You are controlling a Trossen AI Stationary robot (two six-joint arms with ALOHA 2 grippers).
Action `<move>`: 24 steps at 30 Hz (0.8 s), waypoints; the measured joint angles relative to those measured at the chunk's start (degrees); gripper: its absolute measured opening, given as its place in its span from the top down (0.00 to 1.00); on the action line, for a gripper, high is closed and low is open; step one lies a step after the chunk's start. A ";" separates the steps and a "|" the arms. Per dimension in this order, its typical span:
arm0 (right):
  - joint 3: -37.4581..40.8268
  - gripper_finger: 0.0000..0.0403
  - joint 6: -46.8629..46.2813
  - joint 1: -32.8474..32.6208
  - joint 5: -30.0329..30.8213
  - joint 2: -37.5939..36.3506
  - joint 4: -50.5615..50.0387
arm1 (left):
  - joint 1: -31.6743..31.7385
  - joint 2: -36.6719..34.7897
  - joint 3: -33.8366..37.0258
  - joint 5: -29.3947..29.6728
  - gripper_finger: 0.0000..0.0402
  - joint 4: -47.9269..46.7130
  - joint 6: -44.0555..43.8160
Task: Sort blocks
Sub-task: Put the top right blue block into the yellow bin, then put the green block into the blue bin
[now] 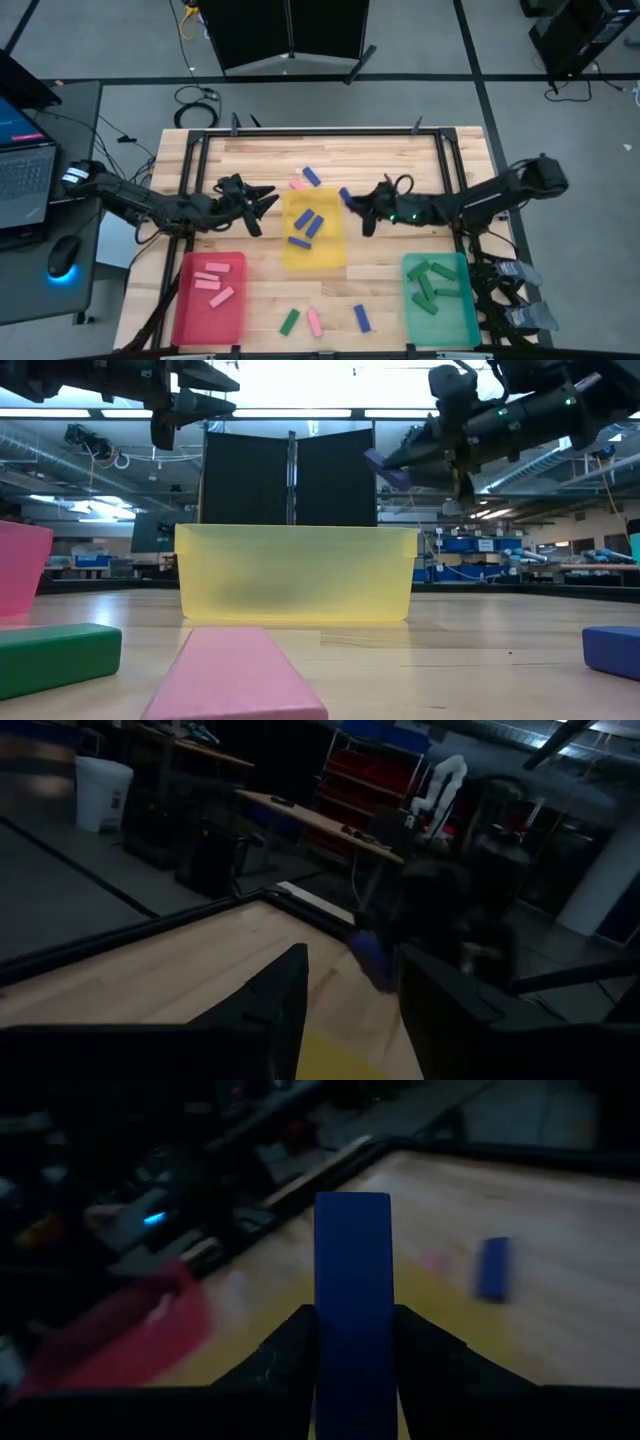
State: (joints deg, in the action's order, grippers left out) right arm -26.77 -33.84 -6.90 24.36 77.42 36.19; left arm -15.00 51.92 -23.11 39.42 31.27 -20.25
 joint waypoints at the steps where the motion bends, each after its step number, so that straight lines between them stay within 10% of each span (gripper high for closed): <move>1: -1.15 0.71 0.00 -1.06 -0.01 2.12 1.34 | 0.00 0.29 0.00 0.02 0.61 0.11 -0.12; 10: -19.27 0.70 4.49 -4.91 -0.08 17.83 -5.76 | 0.00 3.66 -0.02 0.61 0.61 0.39 -4.29; 18: -21.33 0.20 6.45 -3.21 -1.49 17.52 -11.38 | -0.80 6.33 -0.02 -0.69 0.61 -0.04 -5.70; 24: -15.74 0.13 8.50 -4.16 1.46 10.66 -6.68 | -3.28 10.47 -1.84 -8.87 0.61 -1.81 -8.47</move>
State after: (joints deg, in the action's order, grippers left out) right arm -42.51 -25.34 -11.06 25.82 88.08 29.51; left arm -18.28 62.39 -24.96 30.55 29.46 -28.72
